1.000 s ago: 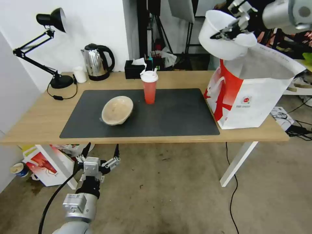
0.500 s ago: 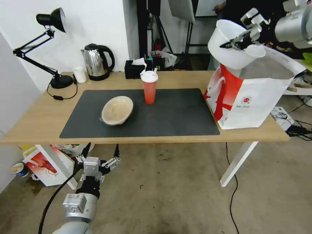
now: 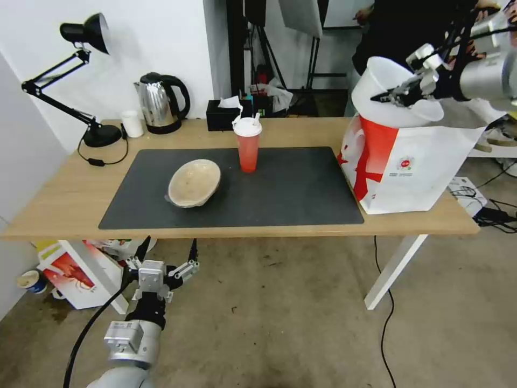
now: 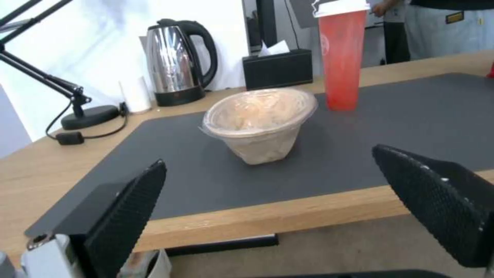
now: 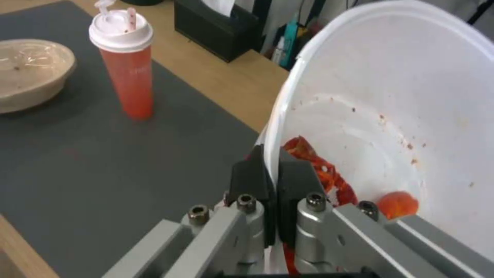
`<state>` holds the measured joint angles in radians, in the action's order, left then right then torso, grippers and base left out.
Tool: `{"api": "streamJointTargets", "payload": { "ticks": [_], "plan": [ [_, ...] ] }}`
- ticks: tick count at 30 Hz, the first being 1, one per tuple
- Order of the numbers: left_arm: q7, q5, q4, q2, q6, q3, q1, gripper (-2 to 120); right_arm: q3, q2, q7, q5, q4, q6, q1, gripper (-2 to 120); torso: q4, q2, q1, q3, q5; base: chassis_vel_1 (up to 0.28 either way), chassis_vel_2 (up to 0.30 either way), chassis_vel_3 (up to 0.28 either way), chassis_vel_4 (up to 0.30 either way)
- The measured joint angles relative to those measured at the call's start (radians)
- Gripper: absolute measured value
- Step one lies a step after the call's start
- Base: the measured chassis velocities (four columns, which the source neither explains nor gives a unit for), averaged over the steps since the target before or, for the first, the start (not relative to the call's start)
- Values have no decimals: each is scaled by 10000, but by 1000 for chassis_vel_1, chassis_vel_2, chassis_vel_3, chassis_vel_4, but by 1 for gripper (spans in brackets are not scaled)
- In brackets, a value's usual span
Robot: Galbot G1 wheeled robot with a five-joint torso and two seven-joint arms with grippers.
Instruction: Pick up the trash from the table and place it into the takeout bag.
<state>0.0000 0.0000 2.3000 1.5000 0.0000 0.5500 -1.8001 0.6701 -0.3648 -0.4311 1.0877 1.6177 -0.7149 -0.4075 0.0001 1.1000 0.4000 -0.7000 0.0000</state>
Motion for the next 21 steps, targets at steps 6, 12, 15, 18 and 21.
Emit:
{"api": "streamJointTargets", "payload": {
  "ticks": [6,12,15,18,21],
  "plan": [
    [0,0,0,0,0,0,0,100,-636,116,15,-102,112,14,743,0,-1,1,0,0,1,0,0,0,0],
    [0,0,0,0,0,0,0,100,-818,132,26,-116,125,25,922,0,-1,0,0,1,-1,0,0,0,0],
    [0,0,0,0,0,0,0,100,-860,134,29,-118,129,27,967,0,-1,0,0,0,0,0,0,0,0],
    [0,0,0,0,0,0,0,100,-1010,139,40,-118,134,35,1087,4,-1,0,-1,1,0,0,0,0,0],
    [0,0,0,0,0,0,0,100,-1158,140,156,-68,140,74,1222,18,-1,0,0,1,1,0,0,0,0]
  ]
}}
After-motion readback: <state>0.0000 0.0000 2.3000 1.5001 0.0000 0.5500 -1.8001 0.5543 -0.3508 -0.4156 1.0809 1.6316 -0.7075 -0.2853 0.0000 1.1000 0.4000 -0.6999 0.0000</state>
